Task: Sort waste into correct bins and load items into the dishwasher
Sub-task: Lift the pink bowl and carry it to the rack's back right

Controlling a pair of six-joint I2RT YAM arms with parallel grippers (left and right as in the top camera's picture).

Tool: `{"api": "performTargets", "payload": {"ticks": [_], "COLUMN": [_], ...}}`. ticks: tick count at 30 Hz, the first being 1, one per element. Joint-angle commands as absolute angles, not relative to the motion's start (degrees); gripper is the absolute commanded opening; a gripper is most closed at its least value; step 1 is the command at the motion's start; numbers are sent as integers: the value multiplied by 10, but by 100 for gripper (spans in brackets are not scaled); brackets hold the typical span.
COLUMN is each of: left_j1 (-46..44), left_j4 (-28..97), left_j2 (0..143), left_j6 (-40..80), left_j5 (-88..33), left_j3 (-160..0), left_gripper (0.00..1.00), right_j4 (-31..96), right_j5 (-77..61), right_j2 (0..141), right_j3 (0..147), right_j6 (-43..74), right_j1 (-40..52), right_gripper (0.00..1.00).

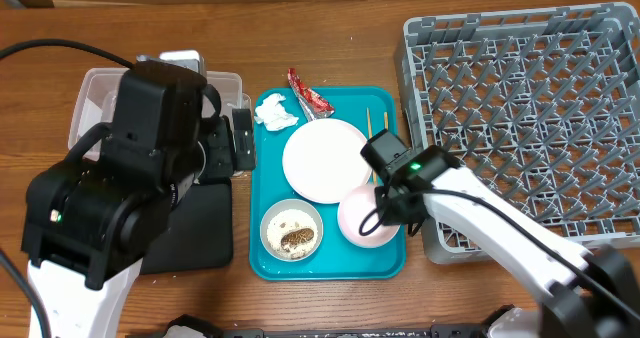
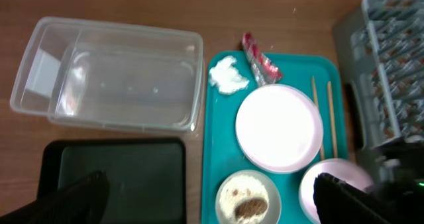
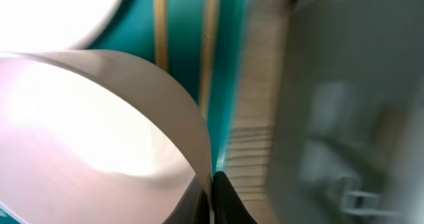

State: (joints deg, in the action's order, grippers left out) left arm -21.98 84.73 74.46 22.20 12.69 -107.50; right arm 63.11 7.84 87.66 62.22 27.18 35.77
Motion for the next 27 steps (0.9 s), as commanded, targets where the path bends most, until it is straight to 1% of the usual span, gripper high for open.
{"api": "performTargets", "payload": {"ticks": [1, 7, 11, 13, 20, 25, 27], "left_j1": [-217, -217, -217, -218, -218, -218, -218], "left_j4": [853, 851, 851, 853, 849, 851, 851], "left_j2": [749, 742, 738, 738, 737, 734, 731], "left_j6": [227, 227, 227, 227, 227, 227, 227], "left_j5": [134, 133, 120, 119, 90, 90, 90], "left_j3": [-1080, -1080, -1080, -1080, -1080, -1080, -1080], "left_gripper": [100, 100, 100, 100, 100, 100, 100], "right_j4": [647, 642, 622, 611, 547, 535, 499], "right_j5": [206, 405, 554, 593, 601, 602, 622], "right_j2": [797, 680, 633, 630, 686, 747, 771], "right_j3": [674, 710, 710, 710, 708, 708, 708], "right_j6": [334, 378, 378, 378, 377, 376, 353], "right_j1": [359, 347, 296, 259, 105, 46, 27], "right_gripper": [4, 4, 4, 4, 4, 4, 4]}}
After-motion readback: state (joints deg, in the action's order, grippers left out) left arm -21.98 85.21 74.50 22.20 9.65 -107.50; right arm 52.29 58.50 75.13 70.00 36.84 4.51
